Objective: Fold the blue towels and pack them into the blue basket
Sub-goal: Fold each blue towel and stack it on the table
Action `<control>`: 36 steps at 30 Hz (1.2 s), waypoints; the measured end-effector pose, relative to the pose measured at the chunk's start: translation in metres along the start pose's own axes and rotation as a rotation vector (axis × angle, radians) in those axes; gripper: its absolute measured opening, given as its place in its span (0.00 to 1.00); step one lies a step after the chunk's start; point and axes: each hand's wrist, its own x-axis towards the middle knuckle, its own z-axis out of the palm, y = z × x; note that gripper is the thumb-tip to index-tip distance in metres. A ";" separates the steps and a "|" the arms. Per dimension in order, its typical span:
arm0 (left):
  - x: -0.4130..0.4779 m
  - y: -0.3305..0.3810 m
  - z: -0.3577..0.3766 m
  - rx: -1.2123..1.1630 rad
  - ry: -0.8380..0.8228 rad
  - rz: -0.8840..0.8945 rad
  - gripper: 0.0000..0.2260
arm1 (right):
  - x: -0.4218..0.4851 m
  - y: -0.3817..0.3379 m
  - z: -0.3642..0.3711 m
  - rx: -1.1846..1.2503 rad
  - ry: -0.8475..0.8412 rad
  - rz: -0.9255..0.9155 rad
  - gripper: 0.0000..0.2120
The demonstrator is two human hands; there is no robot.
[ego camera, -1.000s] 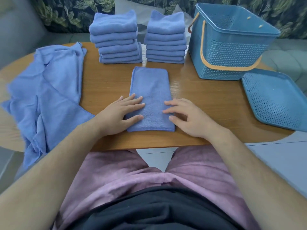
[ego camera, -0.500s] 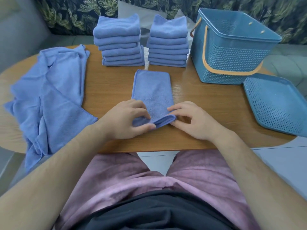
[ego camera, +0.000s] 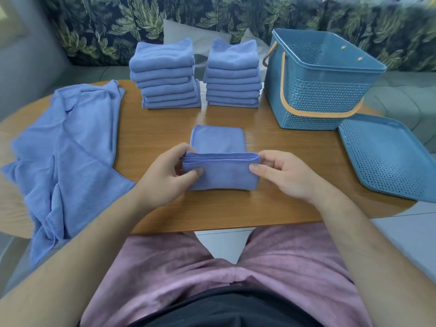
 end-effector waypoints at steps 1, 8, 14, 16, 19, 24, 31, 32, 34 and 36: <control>0.000 0.003 0.001 -0.114 0.006 -0.017 0.06 | 0.000 -0.003 -0.003 0.042 -0.010 0.001 0.08; 0.003 0.002 0.013 -0.242 0.115 -0.099 0.19 | 0.006 0.003 0.003 0.176 0.131 -0.038 0.16; 0.004 -0.001 0.024 -0.144 0.182 -0.111 0.13 | 0.005 0.008 0.006 0.030 -0.040 0.010 0.07; 0.002 -0.002 0.026 -0.141 0.150 -0.084 0.10 | 0.007 0.012 0.007 -0.003 0.064 0.037 0.09; 0.000 -0.004 0.025 -0.124 0.065 -0.089 0.12 | 0.010 0.012 0.010 0.044 0.156 0.044 0.10; -0.002 -0.009 0.023 -0.014 0.009 -0.093 0.16 | 0.007 0.013 0.006 0.026 0.098 0.073 0.19; -0.003 -0.007 0.017 0.249 -0.075 0.064 0.23 | 0.004 0.009 0.006 0.033 0.025 0.131 0.25; -0.002 -0.008 0.017 0.228 -0.088 0.053 0.24 | 0.004 0.011 0.006 0.036 0.030 0.117 0.26; -0.003 -0.010 0.017 0.200 -0.098 0.030 0.27 | 0.005 0.013 0.007 0.039 0.044 0.103 0.26; -0.002 -0.010 0.017 0.201 -0.084 0.026 0.29 | 0.006 0.013 0.006 0.035 0.061 0.117 0.26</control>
